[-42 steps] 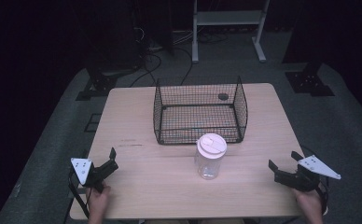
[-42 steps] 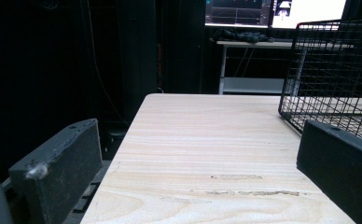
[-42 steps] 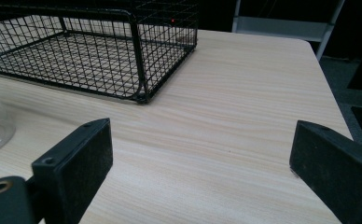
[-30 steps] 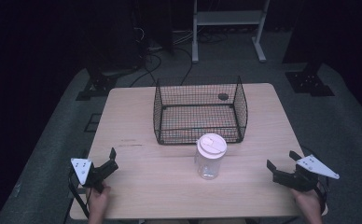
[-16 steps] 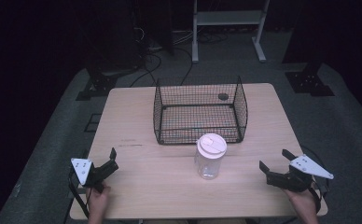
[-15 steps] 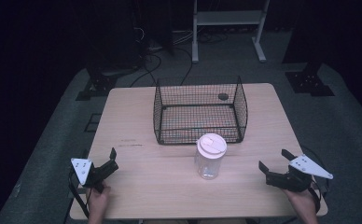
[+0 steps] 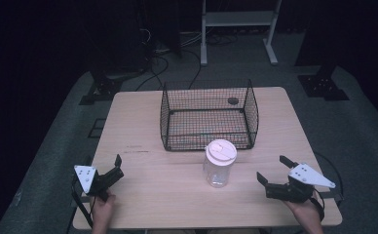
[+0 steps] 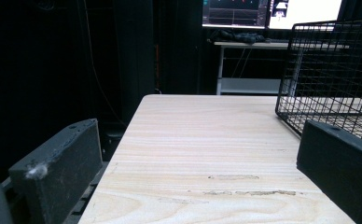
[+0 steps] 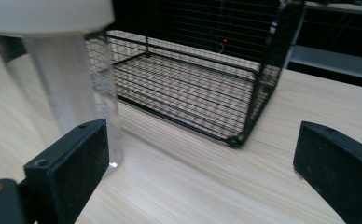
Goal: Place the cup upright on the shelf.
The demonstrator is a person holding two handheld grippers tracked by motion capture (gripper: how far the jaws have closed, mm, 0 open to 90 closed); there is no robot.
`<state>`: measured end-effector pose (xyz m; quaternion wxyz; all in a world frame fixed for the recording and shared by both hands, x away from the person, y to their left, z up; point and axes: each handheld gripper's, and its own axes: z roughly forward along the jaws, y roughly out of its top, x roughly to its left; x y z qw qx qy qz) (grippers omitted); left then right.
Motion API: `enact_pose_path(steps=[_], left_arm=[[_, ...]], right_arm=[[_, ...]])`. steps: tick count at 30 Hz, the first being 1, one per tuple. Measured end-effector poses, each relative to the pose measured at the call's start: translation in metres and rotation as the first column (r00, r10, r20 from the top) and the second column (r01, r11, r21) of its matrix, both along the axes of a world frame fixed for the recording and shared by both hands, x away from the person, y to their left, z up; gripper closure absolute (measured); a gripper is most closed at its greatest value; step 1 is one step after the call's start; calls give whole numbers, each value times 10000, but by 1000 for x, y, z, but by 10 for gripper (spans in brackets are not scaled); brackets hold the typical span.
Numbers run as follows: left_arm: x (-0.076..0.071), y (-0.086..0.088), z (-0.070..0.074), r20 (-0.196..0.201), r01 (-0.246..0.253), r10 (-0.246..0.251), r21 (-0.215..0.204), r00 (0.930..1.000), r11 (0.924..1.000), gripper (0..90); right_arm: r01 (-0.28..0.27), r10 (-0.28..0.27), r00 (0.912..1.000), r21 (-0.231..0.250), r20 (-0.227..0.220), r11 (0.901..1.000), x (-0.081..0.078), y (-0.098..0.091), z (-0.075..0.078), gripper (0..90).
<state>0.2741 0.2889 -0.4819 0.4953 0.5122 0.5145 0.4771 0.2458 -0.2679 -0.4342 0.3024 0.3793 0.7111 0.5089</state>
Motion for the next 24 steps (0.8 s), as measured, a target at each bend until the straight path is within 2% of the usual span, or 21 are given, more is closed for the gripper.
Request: enact_pose_path(steps=[9, 16, 24], left_arm=[[0, 0, 0, 4, -14, 14, -9, 10000, 10000, 0], [0, 0, 0, 0, -25, 25, 8, 10000, 10000, 0], [0, 0, 0, -6, -33, 33, 16, 10000, 10000, 0]], right_arm=[[-768, 776, 9966, -299, 288, 9966, -6, 22, 10, 25], [-1103, 1126, 9927, -526, 422, 9925, -8, 34, 15, 24], [-1648, 1686, 9845, -743, 483, 9835, -5, 51, 24, 20]])
